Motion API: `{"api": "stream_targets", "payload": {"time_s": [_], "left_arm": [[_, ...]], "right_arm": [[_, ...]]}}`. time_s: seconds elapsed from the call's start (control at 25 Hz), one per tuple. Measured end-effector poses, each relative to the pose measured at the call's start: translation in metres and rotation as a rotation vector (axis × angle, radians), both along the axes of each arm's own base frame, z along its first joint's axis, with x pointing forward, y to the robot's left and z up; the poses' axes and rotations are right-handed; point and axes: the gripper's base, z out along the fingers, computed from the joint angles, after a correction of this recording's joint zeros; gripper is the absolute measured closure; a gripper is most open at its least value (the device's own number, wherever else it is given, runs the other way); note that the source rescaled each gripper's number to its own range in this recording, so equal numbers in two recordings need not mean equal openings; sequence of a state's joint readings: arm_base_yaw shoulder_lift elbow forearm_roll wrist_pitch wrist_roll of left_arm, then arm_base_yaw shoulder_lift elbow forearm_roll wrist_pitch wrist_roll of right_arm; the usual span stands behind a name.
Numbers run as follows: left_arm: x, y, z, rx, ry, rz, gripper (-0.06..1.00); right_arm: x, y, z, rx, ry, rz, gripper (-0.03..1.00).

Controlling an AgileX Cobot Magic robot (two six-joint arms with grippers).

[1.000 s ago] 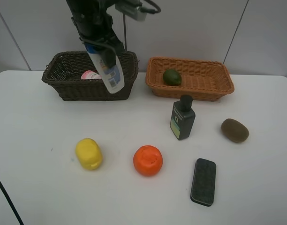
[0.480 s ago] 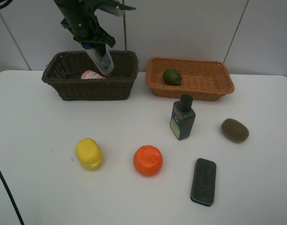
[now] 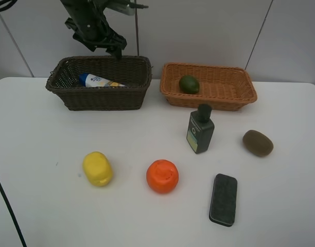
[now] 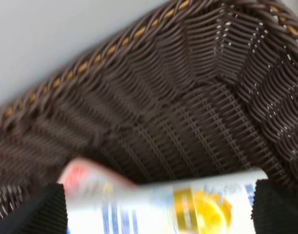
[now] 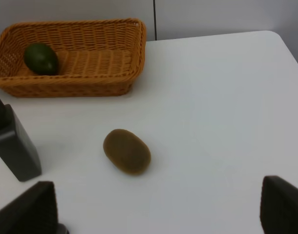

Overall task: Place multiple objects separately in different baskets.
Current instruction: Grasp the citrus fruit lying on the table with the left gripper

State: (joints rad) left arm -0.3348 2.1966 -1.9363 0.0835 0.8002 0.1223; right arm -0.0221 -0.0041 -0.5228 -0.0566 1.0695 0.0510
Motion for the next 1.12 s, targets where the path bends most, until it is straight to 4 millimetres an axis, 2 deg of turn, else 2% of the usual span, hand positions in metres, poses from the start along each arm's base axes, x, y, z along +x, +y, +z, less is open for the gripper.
{"api": "stream_targets", "payload": {"time_s": [0.08, 0.12, 0.24, 0.4, 0.52, 0.6, 0.68, 0.92, 1.04, 1.12], "left_arm": [[-0.002, 0.001, 0.008, -0.024, 0.045, 0.069, -0.05], [-0.008, 0.0, 0.018, -0.052, 0.122, 0.128, -0.05], [-0.019, -0.003, 0.034, -0.1, 0.248, 0.162, -0.05], [-0.029, -0.011, 0.053, -0.23, 0.291, 0.207, -0.05], [-0.043, -0.013, 0.058, -0.266, 0.329, 0.25, -0.05], [-0.064, -0.012, 0.053, -0.245, 0.387, 0.265, -0.05], [-0.093, -0.011, 0.045, -0.21, 0.46, 0.279, -0.05], [-0.198, 0.008, 0.014, -0.087, 0.679, 0.378, -0.05], [-0.232, 0.017, -0.006, -0.029, 0.765, 0.478, -0.05], [-0.245, 0.018, -0.019, -0.01, 0.786, 0.539, -0.05]], "right_arm": [[0.0, 0.0, 0.0, 0.0, 0.0, 0.0, -0.01], [0.0, 0.0, 0.0, 0.0, 0.0, 0.0, -0.01], [0.0, 0.0, 0.0, 0.0, 0.0, 0.0, -0.01], [0.0, 0.0, 0.0, 0.0, 0.0, 0.0, -0.01], [0.0, 0.0, 0.0, 0.0, 0.0, 0.0, -0.01], [0.0, 0.0, 0.0, 0.0, 0.0, 0.0, -0.01], [0.0, 0.0, 0.0, 0.0, 0.0, 0.0, -0.01], [0.0, 0.0, 0.0, 0.0, 0.0, 0.0, -0.01], [0.0, 0.0, 0.0, 0.0, 0.0, 0.0, -0.01], [0.0, 0.0, 0.0, 0.0, 0.0, 0.0, -0.01]]}}
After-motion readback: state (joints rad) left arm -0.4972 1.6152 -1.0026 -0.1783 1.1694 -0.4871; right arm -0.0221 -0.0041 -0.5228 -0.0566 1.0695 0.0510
